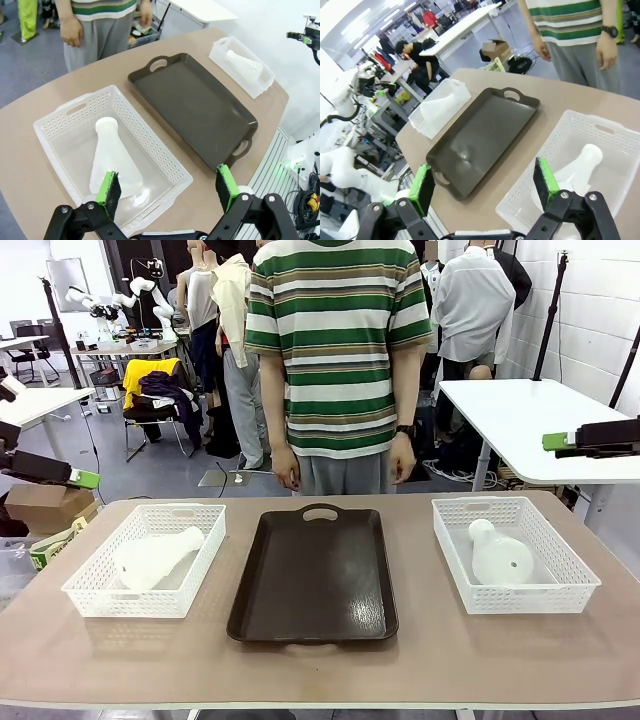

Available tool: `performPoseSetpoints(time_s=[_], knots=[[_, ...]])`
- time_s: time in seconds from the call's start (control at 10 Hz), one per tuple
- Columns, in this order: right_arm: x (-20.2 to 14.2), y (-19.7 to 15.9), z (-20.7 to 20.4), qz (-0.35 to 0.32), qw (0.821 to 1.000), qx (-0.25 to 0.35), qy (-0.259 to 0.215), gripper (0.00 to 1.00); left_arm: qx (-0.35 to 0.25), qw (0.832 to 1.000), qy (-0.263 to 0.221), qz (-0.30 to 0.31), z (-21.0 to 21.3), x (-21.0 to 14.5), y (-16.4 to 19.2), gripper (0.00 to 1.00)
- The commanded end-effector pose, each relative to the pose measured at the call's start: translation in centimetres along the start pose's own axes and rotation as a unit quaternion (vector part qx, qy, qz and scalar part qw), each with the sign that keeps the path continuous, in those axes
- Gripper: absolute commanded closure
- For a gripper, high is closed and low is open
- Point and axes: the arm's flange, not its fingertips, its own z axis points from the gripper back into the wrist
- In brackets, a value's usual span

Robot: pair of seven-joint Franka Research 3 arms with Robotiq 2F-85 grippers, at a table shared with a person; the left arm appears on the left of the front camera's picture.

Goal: Prepare the laboratory tools.
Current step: Pick up the Big flask that the person points to.

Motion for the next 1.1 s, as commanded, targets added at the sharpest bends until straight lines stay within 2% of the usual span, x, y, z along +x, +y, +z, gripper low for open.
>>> performPoseSetpoints(time_s=[0.0,1.0], knots=[[0.17,-0.23,-0.15,0.009,1.0,-0.003,0.001,0.0,-0.008,1.0,-0.01,-0.009,-0.23,-0.13,0.37,0.0],[0.17,-0.23,-0.15,0.009,1.0,-0.003,0.001,0.0,-0.008,1.0,-0.01,-0.009,-0.23,-0.13,0.37,0.0]])
